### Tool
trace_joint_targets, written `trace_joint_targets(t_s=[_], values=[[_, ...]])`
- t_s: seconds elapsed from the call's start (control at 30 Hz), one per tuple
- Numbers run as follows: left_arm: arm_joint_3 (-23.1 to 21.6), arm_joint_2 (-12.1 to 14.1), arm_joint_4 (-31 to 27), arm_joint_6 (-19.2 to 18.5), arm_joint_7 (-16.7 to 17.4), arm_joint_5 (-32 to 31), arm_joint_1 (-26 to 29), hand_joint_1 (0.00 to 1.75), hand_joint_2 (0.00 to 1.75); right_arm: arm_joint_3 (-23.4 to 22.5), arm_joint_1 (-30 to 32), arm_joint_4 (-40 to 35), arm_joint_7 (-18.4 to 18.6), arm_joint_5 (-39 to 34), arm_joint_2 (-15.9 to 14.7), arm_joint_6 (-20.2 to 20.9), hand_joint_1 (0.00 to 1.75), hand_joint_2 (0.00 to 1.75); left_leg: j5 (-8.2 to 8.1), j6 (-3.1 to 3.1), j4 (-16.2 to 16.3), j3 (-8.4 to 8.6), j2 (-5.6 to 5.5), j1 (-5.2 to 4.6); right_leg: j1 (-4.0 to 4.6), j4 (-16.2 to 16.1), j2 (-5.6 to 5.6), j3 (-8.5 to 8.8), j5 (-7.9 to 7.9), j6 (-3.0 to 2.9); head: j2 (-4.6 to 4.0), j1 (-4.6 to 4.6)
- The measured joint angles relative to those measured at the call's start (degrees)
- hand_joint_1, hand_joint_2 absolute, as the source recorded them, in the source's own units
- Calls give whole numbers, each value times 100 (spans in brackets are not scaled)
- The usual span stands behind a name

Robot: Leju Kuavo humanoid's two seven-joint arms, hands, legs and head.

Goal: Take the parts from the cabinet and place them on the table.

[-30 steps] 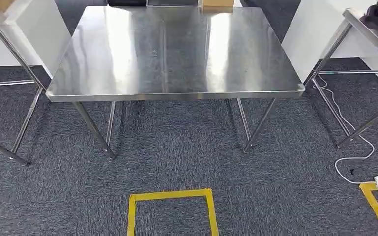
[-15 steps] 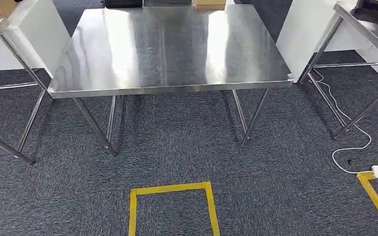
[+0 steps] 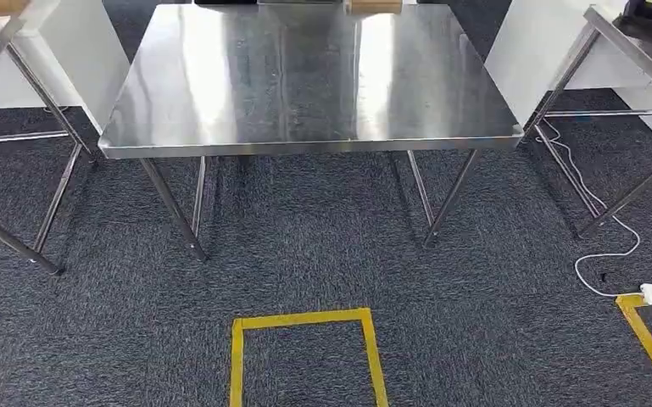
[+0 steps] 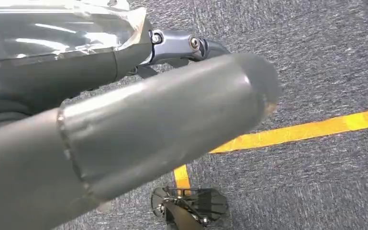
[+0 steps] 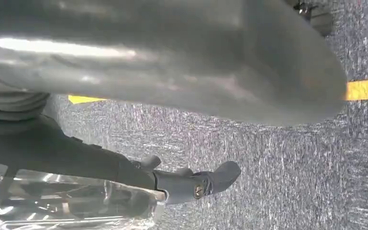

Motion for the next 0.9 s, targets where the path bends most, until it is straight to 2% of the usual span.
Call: trace_joint_targets(t_s=[0.13, 0.17, 0.2, 0.23, 0.27, 0.3, 0.33, 0.37, 0.4, 0.43, 0.47, 0.5, 0.53, 0.67, 0.73, 0.77, 0.8, 0.83, 0.87, 0.9], values=[[0, 0, 0, 0, 0, -2, 0, 0, 0, 11, 2, 0, -31, 39, -2, 79, 0, 0, 21, 40, 5, -25, 3, -22, -14, -11, 0, -16, 43, 72, 0, -2], [0, 4, 0, 0, 0, -2, 0, 0, 0, 18, 2, 2, -35, 48, 0, 96, 0, 0, 12, 78, 58, -62, 8, -74, -56, -54, -2, 21, 87, 151, 0, -4], [0, 22, 0, 2, 0, -2, 0, 0, 0, 26, -2, 2, -48, 52, 13, 136, 0, 0, 21, 116, 55, -79, 6, -63, -80, -50, -3, 7, 97, 191, 0, -13], [0, 24, 0, 2, -2, -2, 0, 0, 0, 28, -3, 2, -55, 55, 18, 153, 0, 0, 38, 142, 48, -86, 2, -65, -78, -62, -4, -1, 117, 220, 0, -11], [0, 24, 0, 4, -2, -7, 0, 0, 0, 31, -2, 2, -68, 61, 22, 168, 0, 0, 85, 196, -32, -70, 4, -44, -41, -66, -5, 8, 124, 240, 0, -9], [0, 18, 0, 4, -2, -7, 0, 0, 0, 33, 0, 2, -83, 63, 17, 168, 0, 0, 150, 241, -115, -29, 20, 22, -72, 15, -4, -47, 51, 227, 0, -9], [0, 13, 0, 4, -4, -7, -3, 0, 0, 33, -1, 2, -90, 61, 11, 168, 0, 0, 182, 266, -145, -31, 16, 22, -65, 247, 0, -142, -126, 184, 0, 2], [0, 18, -2, 7, -4, -7, -3, 0, 0, 33, -2, 2, -90, 63, 13, 168, 0, 0, 195, 273, -145, -54, 17, 26, -64, 661, 1, -328, -351, 137, 0, 9], [0, 17, 0, 9, -4, -7, -1, 0, 0, 35, 0, 2, -90, 63, 15, 173, 0, 0, 205, 267, -145, -72, 16, 28, -65, 1136, 4, -543, -561, 115, 0, 13], [0, 17, 0, 9, -4, -7, -1, 0, 0, 37, 11, 2, -90, 63, 15, 175, 0, 0, 220, 251, -143, -101, 11, 26, -56, 1613, 8, -745, -735, 125, 0, 9], [2, 17, 0, 9, -4, -7, 0, 0, 0, 37, 20, 2, -90, 65, 13, 175, 0, 0, 235, 229, -141, -120, -4, 22, -61, 1834, 9, -824, -781, 163, 0, 9], [2, 15, 0, 9, -4, -7, 2, 0, 0, 42, 26, 2, -90, 70, 11, 175, 0, 0, 248, 207, -140, -130, -21, 31, -72, 1741, 8, -751, -724, 206, 0, 7], [2, 15, 0, 9, -2, -7, 2, 0, 0, 48, 26, 2, -90, 70, 7, 175, 0, 0, 260, 181, -135, -137, -40, 55, -89, 1380, 8, -539, -573, 267, 0, 11], [2, 15, 0, 9, -2, -7, 2, 0, 0, 48, 26, 2, -90, 70, 7, 175, 0, 0, 260, 181, -135, -137, -40, 55, -89, 1380, 8, -539, -573, 267, 0, 11], [4, 15, 0, 9, -4, -7, 2, 0, 0, 50, 26, 2, -90, 70, 7, 175, 0, 0, 263, 174, -134, -138, -47, 61, -96, 1261, 8, -473, -528, 282, 0, 13], [2, 9, 0, 9, -4, -7, -1, 0, 0, 68, 23, 2, -92, 83, -7, 175, 0, 0, 271, 88, -114, -142, -91, 99, -162, 298, 36, 71, -218, 391, 0, 15], [2, 24, -4, 15, -2, -7, -2, 0, 0, 79, 16, 9, -96, 87, 15, 184, 0, 0, 265, -53, -77, -181, -123, 42, -103, 62, 123, 126, -197, 188, 0, -2], [7, 24, -2, 20, 2, -7, 6, 0, 0, 90, 16, 9, -98, 87, 19, 188, 0, 0, 254, -154, -28, -227, -138, 134, -120, 91, 63, 135, -128, -27, 0, -35], [7, 22, -2, 28, 7, -9, 2, 0, 0, 101, 20, 9, -101, 90, 24, 199, 0, 0, -174, -144, 513, -473, -34, 117, -71, 93, 26, 104, -101, -122, 0, -50], [7, 22, -2, 33, 9, -9, 1, 0, 0, 109, 29, 9, -101, 94, 24, 212, 0, 0, -437, -149, 1014, -689, -20, 111, -35, 93, 2, 84, -97, -149, 0, -46]])
